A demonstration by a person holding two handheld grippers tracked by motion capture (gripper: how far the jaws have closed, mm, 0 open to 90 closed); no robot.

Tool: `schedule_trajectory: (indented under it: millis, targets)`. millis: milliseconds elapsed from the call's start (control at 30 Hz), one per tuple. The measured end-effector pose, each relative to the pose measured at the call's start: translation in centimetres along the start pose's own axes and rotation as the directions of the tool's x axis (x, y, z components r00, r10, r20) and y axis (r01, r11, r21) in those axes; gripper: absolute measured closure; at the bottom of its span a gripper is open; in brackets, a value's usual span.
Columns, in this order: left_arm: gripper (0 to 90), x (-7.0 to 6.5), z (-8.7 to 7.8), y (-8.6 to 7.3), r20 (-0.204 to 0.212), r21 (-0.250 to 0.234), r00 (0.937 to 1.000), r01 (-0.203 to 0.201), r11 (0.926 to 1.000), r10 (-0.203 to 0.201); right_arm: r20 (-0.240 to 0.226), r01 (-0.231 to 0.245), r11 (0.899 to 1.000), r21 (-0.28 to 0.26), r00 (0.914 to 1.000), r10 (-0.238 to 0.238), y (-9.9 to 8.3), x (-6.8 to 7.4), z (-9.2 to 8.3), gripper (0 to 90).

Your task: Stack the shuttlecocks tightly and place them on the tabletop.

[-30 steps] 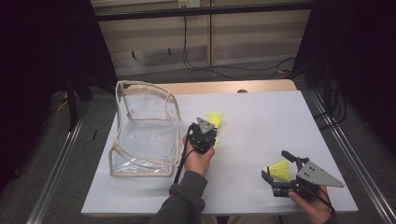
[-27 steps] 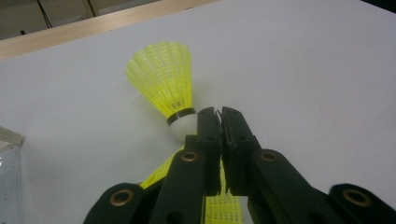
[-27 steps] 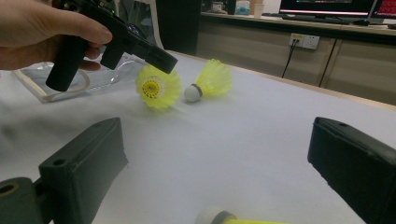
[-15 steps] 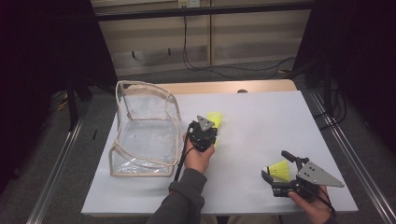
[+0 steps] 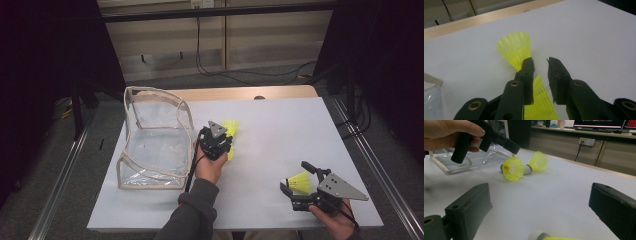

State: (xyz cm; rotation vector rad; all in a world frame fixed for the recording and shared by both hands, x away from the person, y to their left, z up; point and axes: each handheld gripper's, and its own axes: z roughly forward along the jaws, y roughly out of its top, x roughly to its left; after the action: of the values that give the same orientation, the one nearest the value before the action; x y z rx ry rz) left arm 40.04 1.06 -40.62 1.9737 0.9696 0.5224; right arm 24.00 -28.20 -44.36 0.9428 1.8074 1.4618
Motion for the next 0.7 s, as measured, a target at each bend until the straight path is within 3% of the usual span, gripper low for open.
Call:
schedule_trajectory:
  millis: [200, 333, 467, 700]
  targets:
    - [68.7, -0.1, 0.9, -0.6, 0.026, 0.015, 0.9996, -0.009, 0.9998, 0.009, -0.002, -0.001, 1.000, -0.003, 1.0000, 0.001, 0.0, 0.0, 0.0, 3.3]
    - [68.4, 0.1, 1.4, -1.0, -0.003, 0.041, 0.9998, -0.021, 0.9989, 0.021, -0.003, -0.002, 1.000, -0.002, 1.0000, 0.002, 0.0, 0.0, 0.0, 3.3]
    - [72.8, 0.1, 1.4, -0.9, -0.036, 0.031, 0.9979, -0.053, 0.9981, 0.054, -0.005, -0.002, 1.000, -0.003, 1.0000, 0.002, 0.0, 0.0, 0.0, 3.3]
    - [82.7, 0.6, 1.4, -1.1, -0.045, 0.056, 0.9987, -0.020, 0.9982, 0.023, -0.003, -0.001, 1.000, -0.001, 1.0000, 0.001, 0.0, 0.0, 0.0, 3.3]
